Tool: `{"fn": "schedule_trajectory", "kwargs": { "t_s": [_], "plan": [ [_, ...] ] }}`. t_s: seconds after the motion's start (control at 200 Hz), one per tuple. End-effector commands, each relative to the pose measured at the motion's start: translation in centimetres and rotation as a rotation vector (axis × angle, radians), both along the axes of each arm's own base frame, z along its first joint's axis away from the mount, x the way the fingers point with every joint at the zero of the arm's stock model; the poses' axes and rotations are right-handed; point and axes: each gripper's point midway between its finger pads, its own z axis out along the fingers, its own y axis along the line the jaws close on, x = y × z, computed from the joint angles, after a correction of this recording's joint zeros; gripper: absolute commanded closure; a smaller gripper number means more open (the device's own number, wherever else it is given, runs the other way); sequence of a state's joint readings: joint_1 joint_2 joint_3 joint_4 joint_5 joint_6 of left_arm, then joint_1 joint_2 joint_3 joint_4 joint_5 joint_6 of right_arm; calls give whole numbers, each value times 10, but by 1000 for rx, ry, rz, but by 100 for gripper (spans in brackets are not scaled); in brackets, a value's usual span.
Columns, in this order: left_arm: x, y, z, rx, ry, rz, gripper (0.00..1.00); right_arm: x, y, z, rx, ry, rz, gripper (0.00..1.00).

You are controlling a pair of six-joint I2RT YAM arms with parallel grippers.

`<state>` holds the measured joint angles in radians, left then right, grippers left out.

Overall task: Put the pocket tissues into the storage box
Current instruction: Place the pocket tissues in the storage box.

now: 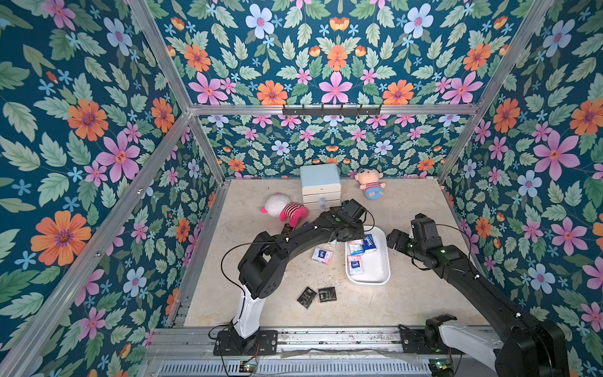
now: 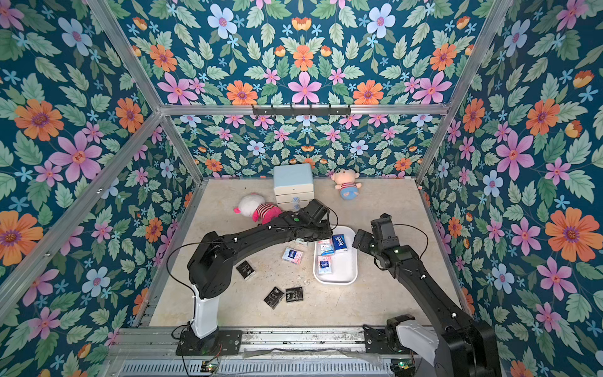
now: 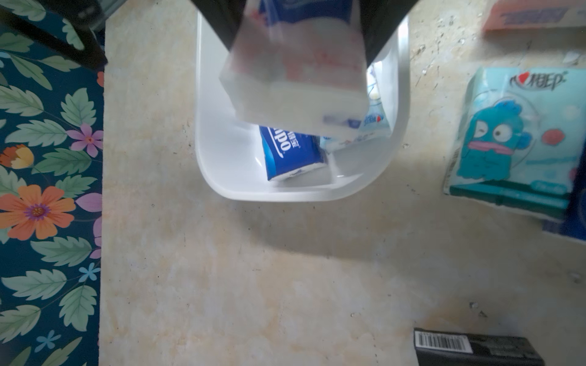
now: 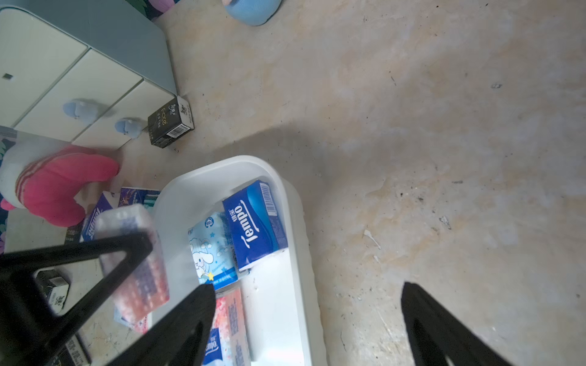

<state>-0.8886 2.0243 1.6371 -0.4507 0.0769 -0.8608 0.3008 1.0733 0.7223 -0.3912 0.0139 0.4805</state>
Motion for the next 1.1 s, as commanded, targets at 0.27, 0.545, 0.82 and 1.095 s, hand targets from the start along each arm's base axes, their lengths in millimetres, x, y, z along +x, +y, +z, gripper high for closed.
{"fn": "schedule_trajectory", "kwargs": {
  "t_s": [0.27, 0.545, 0.82, 1.095],
  "plan": [
    [8, 3, -25, 153, 62, 23, 48, -4, -18, 11, -35, -65, -51, 3],
    [12, 6, -15, 157, 34, 43, 32, 4, -16, 16, -57, -54, -21, 3],
    [17, 8, 23, 78, -38, 93, 29, 13, -4, 26, -34, -57, 36, 3],
    [9, 63, 54, 100, -132, 230, 23, 25, 17, 31, 28, -45, 115, 4]
  ]
}}
